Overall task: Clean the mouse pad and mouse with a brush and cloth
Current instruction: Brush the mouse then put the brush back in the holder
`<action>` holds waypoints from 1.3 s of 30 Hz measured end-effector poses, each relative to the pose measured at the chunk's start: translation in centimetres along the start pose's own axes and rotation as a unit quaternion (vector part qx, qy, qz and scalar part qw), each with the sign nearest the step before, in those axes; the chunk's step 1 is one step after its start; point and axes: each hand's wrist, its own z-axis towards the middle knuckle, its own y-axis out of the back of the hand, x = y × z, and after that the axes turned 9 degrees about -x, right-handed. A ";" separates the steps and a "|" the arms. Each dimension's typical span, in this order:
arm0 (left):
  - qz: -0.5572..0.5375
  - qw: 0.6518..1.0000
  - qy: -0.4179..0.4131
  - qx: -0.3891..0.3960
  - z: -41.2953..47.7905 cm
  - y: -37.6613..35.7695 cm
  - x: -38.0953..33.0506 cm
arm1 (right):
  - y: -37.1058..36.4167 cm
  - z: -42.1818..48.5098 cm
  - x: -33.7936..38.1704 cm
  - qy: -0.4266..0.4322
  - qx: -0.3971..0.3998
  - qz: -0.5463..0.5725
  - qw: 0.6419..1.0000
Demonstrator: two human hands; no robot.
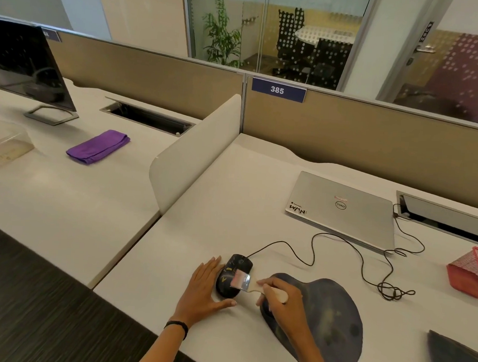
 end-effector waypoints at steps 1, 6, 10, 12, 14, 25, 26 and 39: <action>0.004 1.000 0.000 0.000 -0.1 0.0 0.0 | 0.1 0.0 0.1 -0.011 0.001 0.000 1.000; 0.004 1.000 0.001 0.007 -0.2 -0.1 -0.2 | 1.0 0.7 0.0 -0.032 -0.046 0.038 0.998; -0.002 1.000 -0.004 0.004 -0.2 -0.1 0.0 | 0.7 0.6 -0.7 -0.065 -0.042 0.062 0.995; -0.003 1.000 -0.002 0.002 -0.2 0.0 0.0 | 1.0 0.6 -0.5 -0.087 -0.041 0.054 0.994; -0.005 1.000 -0.001 0.001 -0.2 -0.1 0.0 | 1.4 0.7 0.1 -0.095 -0.057 0.059 0.992; -0.004 1.000 -0.002 0.003 -0.4 0.1 0.1 | 2.3 0.9 -0.2 -0.088 -0.094 0.055 0.990; -0.001 1.000 -0.003 0.005 -0.4 0.0 0.2 | 2.9 0.9 0.0 -0.093 -0.097 0.069 0.989; -0.145 0.983 0.026 -0.109 1.7 -1.0 -3.0 | 10.1 0.4 -2.1 -0.136 -0.176 0.113 0.968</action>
